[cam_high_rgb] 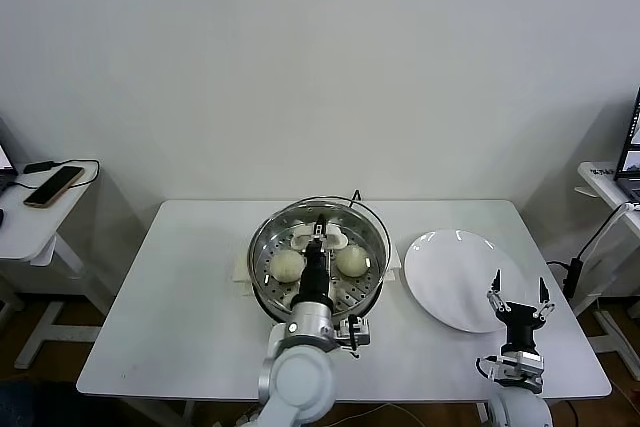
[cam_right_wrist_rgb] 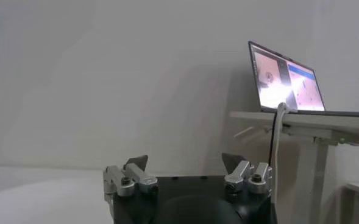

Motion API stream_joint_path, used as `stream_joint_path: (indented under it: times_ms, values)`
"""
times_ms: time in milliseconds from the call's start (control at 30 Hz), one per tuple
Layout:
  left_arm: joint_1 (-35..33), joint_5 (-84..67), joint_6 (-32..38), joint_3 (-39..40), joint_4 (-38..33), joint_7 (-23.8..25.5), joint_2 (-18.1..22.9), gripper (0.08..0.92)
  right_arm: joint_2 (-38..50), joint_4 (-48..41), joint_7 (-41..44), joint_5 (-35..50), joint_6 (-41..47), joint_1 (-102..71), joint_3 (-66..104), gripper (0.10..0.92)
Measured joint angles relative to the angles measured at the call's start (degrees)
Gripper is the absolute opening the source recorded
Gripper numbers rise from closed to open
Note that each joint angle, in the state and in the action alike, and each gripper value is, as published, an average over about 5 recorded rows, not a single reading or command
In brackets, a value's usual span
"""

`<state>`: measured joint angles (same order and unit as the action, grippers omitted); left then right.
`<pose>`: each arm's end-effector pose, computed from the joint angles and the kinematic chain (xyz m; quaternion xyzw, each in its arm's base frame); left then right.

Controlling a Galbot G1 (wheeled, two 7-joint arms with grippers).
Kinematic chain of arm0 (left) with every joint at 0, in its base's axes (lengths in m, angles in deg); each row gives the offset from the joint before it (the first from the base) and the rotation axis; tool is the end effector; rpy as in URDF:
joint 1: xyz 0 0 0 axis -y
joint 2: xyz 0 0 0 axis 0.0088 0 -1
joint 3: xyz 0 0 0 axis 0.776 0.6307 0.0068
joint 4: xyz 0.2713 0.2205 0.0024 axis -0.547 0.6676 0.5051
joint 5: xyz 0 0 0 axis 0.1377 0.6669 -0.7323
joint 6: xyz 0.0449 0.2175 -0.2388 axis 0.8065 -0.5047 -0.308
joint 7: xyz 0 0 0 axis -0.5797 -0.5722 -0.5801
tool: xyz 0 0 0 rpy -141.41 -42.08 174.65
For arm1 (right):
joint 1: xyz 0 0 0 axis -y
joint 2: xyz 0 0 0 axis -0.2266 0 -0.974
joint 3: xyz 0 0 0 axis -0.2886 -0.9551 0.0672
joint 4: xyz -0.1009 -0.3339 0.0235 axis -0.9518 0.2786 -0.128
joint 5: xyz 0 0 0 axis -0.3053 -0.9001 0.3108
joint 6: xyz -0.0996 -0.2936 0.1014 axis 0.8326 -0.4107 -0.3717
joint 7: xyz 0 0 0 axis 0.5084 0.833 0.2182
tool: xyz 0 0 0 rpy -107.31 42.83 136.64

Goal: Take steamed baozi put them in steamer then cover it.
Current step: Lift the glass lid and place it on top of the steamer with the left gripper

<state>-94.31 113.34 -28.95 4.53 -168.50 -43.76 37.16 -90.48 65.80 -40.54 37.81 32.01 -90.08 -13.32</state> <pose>0.2337 -0.1684 -0.2600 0.0213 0.7465 0.6642 0.0345 0.2249 -0.1521 -0.4402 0.1909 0.9762 -0.0935 0.0436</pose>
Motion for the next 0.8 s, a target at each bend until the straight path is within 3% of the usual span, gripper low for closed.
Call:
stream_joint_path:
  times_ms: [800]
  values:
    - [1.63,5.40,-0.42,-0.73,5.18,2.14,2.12,0.196,-0.24,-0.71,0.22,-0.42,-0.03,0.30,0.06,0.823]
